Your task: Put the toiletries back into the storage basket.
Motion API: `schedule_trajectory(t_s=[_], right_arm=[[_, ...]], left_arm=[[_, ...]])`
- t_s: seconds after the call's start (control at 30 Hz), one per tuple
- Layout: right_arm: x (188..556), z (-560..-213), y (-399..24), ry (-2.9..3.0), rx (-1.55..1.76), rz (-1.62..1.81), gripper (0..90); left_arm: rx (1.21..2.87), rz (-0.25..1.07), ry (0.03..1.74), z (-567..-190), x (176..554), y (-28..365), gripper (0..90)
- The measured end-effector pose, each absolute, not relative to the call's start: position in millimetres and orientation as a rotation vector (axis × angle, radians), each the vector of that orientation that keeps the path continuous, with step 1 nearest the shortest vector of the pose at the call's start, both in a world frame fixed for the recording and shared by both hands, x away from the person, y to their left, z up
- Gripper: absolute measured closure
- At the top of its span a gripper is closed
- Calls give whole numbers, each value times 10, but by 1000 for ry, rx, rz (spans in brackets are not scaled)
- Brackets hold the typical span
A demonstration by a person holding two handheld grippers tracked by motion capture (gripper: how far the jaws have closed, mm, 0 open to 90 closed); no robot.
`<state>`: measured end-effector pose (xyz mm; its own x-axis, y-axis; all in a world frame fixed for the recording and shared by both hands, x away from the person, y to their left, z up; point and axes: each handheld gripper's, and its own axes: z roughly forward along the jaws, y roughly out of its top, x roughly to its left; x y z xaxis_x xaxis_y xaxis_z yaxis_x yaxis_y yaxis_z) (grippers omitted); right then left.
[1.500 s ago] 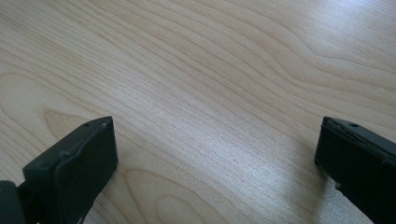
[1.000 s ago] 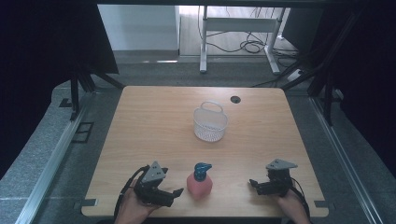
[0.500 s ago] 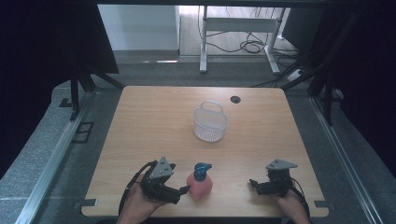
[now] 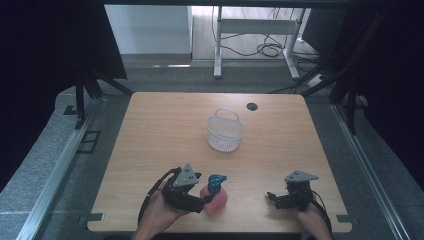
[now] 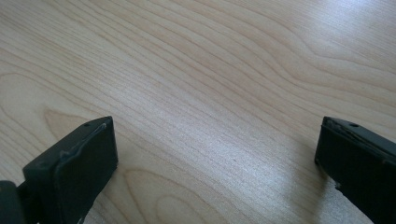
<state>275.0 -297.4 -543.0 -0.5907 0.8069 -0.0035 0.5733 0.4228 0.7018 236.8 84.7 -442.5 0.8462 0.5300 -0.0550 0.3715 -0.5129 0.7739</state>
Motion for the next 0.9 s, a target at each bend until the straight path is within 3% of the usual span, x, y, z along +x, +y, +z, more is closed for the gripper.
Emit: schedule_trajectory(t_s=[0.9], right_arm=[[2750, -5430, -2973, 2341, 1187, 957, 0]], left_arm=[[2171, 226, 580, -4441, 2431, 606, 500]])
